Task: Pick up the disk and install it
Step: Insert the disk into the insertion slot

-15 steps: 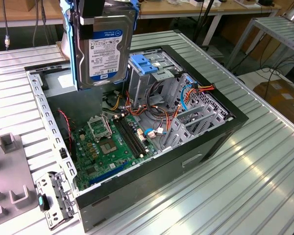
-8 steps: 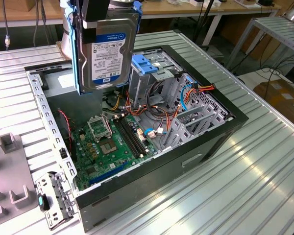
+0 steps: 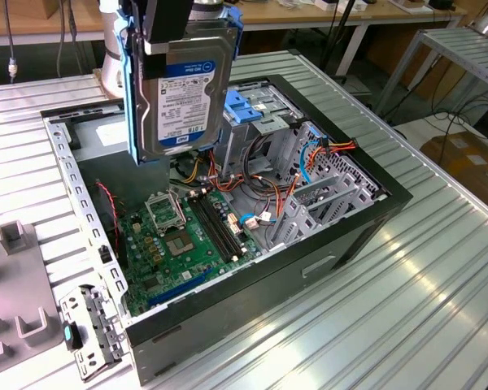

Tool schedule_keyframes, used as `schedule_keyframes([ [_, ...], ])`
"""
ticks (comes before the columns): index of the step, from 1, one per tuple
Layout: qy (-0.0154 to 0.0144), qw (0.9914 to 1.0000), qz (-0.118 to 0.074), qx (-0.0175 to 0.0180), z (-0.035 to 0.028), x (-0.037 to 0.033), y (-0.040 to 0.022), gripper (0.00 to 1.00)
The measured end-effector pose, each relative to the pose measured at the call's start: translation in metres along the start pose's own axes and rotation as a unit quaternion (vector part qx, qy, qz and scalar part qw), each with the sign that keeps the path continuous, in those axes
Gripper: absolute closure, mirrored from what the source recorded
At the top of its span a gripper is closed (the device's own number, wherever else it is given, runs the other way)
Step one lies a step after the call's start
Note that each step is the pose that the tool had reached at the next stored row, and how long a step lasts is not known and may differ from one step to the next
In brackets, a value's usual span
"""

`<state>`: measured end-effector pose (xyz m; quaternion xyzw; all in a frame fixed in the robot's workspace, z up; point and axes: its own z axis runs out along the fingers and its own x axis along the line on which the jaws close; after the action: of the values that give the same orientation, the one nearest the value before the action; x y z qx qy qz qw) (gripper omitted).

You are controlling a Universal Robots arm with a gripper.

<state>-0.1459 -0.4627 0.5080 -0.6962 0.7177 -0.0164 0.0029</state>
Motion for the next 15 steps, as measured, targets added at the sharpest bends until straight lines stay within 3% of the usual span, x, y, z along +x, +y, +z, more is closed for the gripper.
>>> schedule_keyframes([
  [5, 0.0001, 1.00000, 0.000, 0.0000, 0.0007, -0.0004, -0.0191, 0.63],
  [7, 0.0002, 1.00000, 0.000, 0.0000, 0.0009, -0.0005, -0.0237, 0.63],
  [10, 0.0005, 1.00000, 0.000, 0.0000, 0.0010, 0.0012, -0.0256, 0.63],
  [13, 0.0007, 1.00000, 0.000, 0.0000, 0.0014, 0.0106, -0.0261, 0.63],
  [15, 0.0008, 1.00000, 0.000, 0.0000, 0.0018, 0.0216, -0.0269, 0.63],
])
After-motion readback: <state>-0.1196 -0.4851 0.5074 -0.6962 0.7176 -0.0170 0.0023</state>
